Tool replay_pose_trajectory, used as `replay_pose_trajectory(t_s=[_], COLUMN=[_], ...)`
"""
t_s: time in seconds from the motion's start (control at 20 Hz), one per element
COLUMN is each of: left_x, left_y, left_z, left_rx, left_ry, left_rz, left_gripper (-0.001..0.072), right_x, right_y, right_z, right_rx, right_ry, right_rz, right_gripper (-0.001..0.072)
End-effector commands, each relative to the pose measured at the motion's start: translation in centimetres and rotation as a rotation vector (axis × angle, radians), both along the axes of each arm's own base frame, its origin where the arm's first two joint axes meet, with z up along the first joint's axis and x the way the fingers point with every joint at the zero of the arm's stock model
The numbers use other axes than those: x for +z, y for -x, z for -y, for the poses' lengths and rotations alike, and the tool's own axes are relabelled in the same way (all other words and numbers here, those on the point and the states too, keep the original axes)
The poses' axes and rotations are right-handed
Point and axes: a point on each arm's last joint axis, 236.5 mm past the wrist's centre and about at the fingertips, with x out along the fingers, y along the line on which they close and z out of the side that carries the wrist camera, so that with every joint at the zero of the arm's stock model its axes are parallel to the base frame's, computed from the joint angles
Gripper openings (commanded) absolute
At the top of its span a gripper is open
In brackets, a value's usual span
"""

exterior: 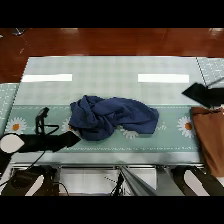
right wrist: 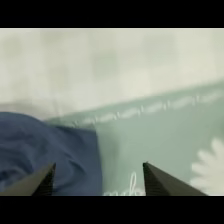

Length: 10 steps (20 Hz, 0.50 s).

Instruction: Fold the shirts.

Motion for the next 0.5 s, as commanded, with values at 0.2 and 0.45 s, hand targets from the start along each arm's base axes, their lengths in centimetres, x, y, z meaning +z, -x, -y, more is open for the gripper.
replay_pose_trajectory(t_s=[0.2, 0.45], left_x=[-3.6, -4.6], left_y=[-1.5, -4.6], left_z=[3.9, 5.3], left_rx=[0.141, 0.187], left_ry=[0.148, 0.119], left_rz=[-0.002, 0.099], left_gripper=[0.0704, 0.0704], right_x=[-8.3, -8.3], right_y=[5.4, 5.8], right_z=[-5.5, -7.8], right_rx=[-0.053, 0.029], right_ry=[-0.223, -0.224], right_rz=[-0.064, -0.071], right_gripper=[0.0616, 0.0616])
